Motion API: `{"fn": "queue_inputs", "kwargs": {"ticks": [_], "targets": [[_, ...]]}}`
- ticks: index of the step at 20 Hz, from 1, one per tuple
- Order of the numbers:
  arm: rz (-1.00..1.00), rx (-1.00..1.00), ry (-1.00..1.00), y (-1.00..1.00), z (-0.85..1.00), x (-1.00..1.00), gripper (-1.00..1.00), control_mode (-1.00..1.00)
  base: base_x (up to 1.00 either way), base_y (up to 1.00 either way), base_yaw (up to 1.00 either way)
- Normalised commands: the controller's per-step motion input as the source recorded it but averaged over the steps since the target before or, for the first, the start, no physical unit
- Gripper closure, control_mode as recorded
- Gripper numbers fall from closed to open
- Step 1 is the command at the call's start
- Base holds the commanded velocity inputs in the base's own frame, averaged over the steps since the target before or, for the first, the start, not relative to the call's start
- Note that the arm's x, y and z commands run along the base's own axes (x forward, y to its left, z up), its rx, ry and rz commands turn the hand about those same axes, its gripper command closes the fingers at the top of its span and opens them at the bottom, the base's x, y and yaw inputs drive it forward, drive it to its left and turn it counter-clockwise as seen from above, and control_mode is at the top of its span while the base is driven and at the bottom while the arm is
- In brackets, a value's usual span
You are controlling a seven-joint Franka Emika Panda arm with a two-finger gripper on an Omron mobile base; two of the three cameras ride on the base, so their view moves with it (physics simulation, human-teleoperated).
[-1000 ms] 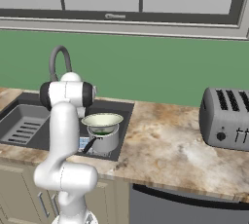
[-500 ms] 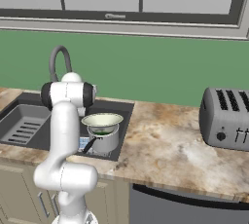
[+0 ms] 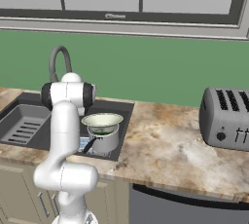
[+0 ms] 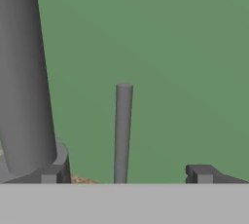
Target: Pick the bowl and saucepan and place them in the sink. Then turn on the water.
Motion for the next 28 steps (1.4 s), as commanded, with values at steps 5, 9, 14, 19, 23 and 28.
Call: {"fn": "queue_inputs", "kwargs": {"ticks": [5,9,14,19,23,28], "targets": [[0.00,0.00,0.00,0.00,0.00,0.01,-1.00,-1.00,0.00,0.00,0.00],[0.00,0.03,0.00,0.00,0.00,0.02,-1.00,-1.00,0.00,0.00,0.00],[0.00,0.03,-0.01,0.00,0.00,0.00,-1.00,-1.00,0.00,0.00,0.00],[0.00,0.02,0.00,-0.02,0.02,0.00,-1.00,-1.00,0.00,0.00,0.00],[0.00,0.01,0.00,-0.08,0.06,0.00,-1.00,-1.00,0.00,0.00,0.00],[0.00,0.01,0.00,-0.11,0.06,0.00,-1.00,-1.00,0.00,0.00,0.00]]}}
